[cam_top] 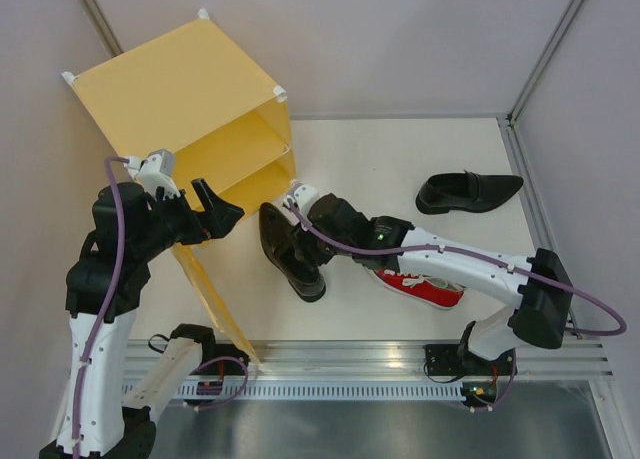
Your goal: Place and organize the shoes in the shoe cabinet
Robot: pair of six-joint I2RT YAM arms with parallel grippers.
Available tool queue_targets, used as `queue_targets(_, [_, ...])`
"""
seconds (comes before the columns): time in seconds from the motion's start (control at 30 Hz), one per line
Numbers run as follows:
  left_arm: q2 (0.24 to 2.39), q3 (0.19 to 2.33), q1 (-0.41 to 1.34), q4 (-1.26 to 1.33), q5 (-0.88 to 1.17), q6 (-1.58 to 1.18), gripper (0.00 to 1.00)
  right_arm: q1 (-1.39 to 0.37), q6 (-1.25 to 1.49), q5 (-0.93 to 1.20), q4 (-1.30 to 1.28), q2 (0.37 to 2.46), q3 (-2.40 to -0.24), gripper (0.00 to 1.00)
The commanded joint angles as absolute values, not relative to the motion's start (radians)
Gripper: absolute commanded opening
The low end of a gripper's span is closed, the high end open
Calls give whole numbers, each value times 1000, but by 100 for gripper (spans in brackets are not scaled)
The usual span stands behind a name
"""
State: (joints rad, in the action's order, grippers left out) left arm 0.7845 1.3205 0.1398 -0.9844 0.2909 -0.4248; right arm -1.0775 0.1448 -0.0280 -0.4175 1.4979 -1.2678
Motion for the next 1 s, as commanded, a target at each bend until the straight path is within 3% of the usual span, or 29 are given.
queue_targets(0.0, [770, 1325, 138, -973, 265, -426, 98, -1077, 388, -169, -446, 1549, -1242, 54])
queue_targets(0.73, [756, 1321, 138, -980, 278, -430, 99, -1077, 534, -138, -557, 1723, -1244, 41])
queue_targets(0.87, [756, 1321, 138, -980, 279, -430, 98, -1077, 525, -132, -581, 1726, -1270, 21])
queue_targets(0.9, [756, 1321, 138, -982, 279, -428, 98, -1078, 519, -132, -587, 1729, -1279, 10])
queue_targets(0.97, [758, 1319, 138, -980, 279, -425, 99, -1077, 514, -141, -584, 1732, -1302, 1])
